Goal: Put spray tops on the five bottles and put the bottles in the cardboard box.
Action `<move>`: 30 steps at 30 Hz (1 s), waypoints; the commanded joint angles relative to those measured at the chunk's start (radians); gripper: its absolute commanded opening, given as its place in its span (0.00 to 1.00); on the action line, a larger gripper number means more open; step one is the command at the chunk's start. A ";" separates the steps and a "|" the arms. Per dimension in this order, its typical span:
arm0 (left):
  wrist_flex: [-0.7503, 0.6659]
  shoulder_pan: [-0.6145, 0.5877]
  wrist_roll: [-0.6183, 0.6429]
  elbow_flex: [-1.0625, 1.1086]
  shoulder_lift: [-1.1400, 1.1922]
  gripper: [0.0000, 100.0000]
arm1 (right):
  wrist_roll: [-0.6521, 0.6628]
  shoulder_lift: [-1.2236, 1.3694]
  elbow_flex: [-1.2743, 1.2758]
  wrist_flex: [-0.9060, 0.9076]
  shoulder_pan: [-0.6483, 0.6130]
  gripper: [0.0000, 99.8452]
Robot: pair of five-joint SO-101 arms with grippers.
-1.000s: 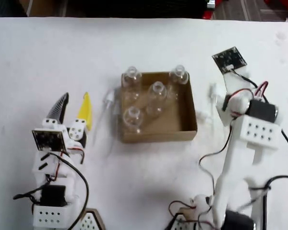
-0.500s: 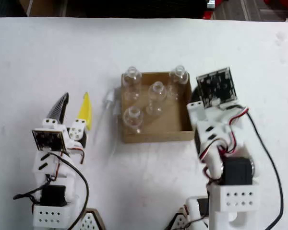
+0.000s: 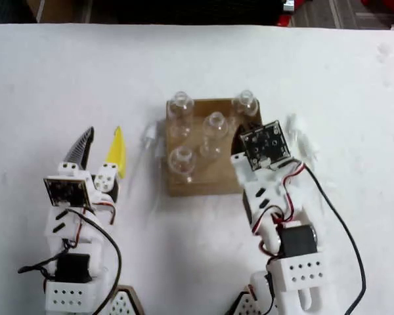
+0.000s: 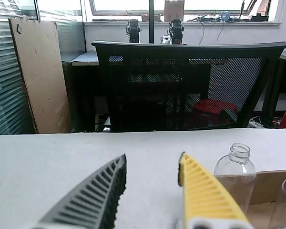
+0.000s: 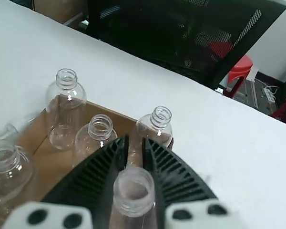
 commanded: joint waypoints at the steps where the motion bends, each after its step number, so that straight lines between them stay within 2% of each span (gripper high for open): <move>1: 0.002 0.010 -0.012 0.000 -0.018 0.17 | -0.012 -0.012 0.000 -0.053 -0.005 0.02; 7: 0.002 0.012 -0.012 0.000 -0.018 0.17 | -0.014 -0.012 -0.006 -0.127 -0.001 0.02; 13: 0.002 0.012 -0.012 0.000 -0.018 0.17 | -0.124 -0.010 0.028 -0.182 0.019 0.02; 21: 0.003 0.012 -0.012 0.000 -0.018 0.17 | -0.123 -0.019 0.195 -0.329 0.019 0.02; 30: 0.003 0.012 -0.012 0.000 -0.018 0.17 | -0.123 -0.012 0.226 -0.335 0.073 0.02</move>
